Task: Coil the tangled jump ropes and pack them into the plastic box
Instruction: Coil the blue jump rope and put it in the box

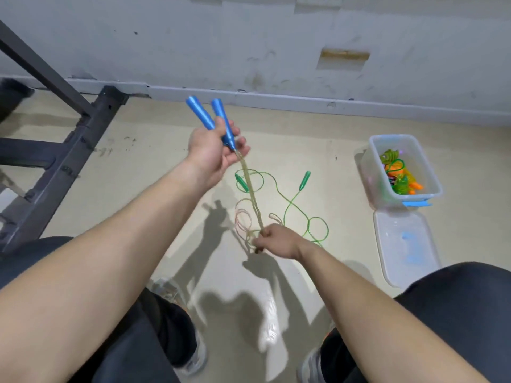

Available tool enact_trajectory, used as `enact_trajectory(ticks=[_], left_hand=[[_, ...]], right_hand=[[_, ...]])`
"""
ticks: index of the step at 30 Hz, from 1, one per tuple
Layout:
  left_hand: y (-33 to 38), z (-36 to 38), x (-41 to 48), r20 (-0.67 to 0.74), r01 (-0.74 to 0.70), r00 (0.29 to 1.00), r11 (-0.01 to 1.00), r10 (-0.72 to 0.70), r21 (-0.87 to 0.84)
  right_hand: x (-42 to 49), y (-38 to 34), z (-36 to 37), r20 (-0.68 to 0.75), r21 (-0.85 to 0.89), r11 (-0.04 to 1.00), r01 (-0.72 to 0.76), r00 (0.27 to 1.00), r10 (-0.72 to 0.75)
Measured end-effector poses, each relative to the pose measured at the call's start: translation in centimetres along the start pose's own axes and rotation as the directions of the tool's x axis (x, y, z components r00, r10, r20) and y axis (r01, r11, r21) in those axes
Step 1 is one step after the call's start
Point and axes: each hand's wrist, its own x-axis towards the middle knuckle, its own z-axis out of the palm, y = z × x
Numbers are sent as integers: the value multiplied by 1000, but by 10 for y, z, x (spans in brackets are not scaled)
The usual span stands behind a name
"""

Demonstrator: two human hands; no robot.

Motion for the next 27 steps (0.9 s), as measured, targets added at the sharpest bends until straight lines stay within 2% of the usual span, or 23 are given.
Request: enact_trajectory(ticks=[2, 4, 5, 6, 7, 9, 11, 14, 19, 22, 27], left_hand=[[13, -16, 13, -86, -42, 995, 999, 41, -4], [21, -34, 27, -157, -79, 984, 997, 80, 14], [22, -44, 33, -183, -99, 977, 993, 110, 67], [21, -52, 38, -195, -107, 971, 982, 137, 155], [17, -59, 42, -193, -100, 969, 960, 154, 263], [5, -68, 46, -169, -71, 972, 884, 166, 461], [-8, -73, 48, -106, -77, 979, 803, 172, 591], [-20, -71, 47, 19, -114, 989, 684, 144, 720], [-29, -64, 39, 166, -210, 977, 490, 133, 846], [-29, -60, 33, 215, -248, 968, 412, 127, 877], [-30, -58, 24, 227, -252, 967, 353, 113, 901]], right_hand=[[2, 30, 4, -94, -182, 972, -149, 987, 134], [0, 57, -2, -110, -229, 927, -297, 954, 279], [-3, 65, -6, -94, -190, 918, -347, 938, 335], [-4, 71, -11, -79, -75, 920, -385, 922, 380], [-6, 73, -17, -74, 112, 911, -397, 911, 406], [-6, 63, -32, -126, 483, 825, -293, 909, 396], [-5, 36, -51, -236, 659, 744, -111, 909, 344], [-8, -17, -84, -340, 714, 694, 94, 913, 225], [-30, -88, -131, -429, 777, 526, 345, 902, 43], [-45, -118, -150, -452, 797, 436, 418, 891, -29], [-65, -144, -170, -512, 801, 336, 495, 858, -42]])
